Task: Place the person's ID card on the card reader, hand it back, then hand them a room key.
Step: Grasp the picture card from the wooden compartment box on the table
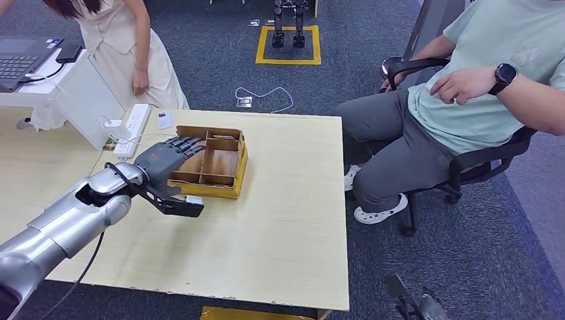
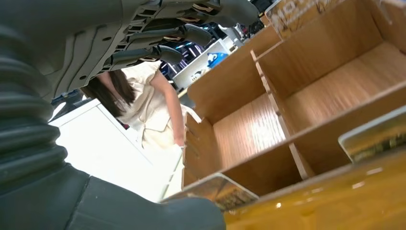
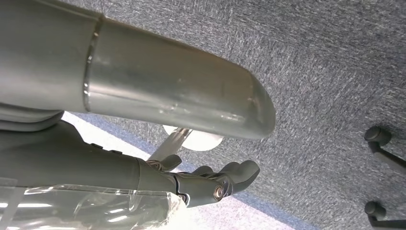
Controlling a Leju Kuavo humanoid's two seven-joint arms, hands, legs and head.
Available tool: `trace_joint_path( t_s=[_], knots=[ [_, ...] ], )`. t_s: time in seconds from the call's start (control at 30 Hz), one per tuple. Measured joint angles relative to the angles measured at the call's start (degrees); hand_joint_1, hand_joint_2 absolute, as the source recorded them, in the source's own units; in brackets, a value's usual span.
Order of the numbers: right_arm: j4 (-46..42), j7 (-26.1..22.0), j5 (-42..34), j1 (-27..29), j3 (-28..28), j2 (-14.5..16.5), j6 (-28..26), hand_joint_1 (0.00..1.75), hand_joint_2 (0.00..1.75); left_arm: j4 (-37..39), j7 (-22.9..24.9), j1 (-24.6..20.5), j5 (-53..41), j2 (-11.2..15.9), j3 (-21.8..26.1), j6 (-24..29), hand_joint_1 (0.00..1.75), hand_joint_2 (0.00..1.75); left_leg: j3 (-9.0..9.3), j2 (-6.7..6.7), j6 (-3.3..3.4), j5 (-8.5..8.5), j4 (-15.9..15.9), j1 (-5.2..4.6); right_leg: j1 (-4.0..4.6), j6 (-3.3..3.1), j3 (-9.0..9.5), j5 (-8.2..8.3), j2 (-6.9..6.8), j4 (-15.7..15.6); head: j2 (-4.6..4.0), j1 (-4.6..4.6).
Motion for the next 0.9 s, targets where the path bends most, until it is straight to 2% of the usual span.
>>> trace_joint_path(
  t_s=[0.3,0.9],
  knots=[
    [0.0,0.0,0.03,-0.04,0.0,0.05,0.0,0.0,0.0,1.26,-0.1,0.81,-0.07,-1.34,0.57,0.08,0.0,1.75,-0.01,0.0,0.0,0.0,0.0,0.0,0.0,0.0,0.01,0.0,0.0,0.0,0.0,0.01],
    [0.0,0.0,0.05,-0.05,0.0,0.08,0.0,0.0,0.0,1.96,0.53,1.04,-1.05,-2.09,0.92,0.66,0.0,1.75,0.0,0.0,0.0,0.0,0.0,0.0,0.0,0.0,0.0,0.0,0.0,0.0,0.01,0.01]
  ],
)
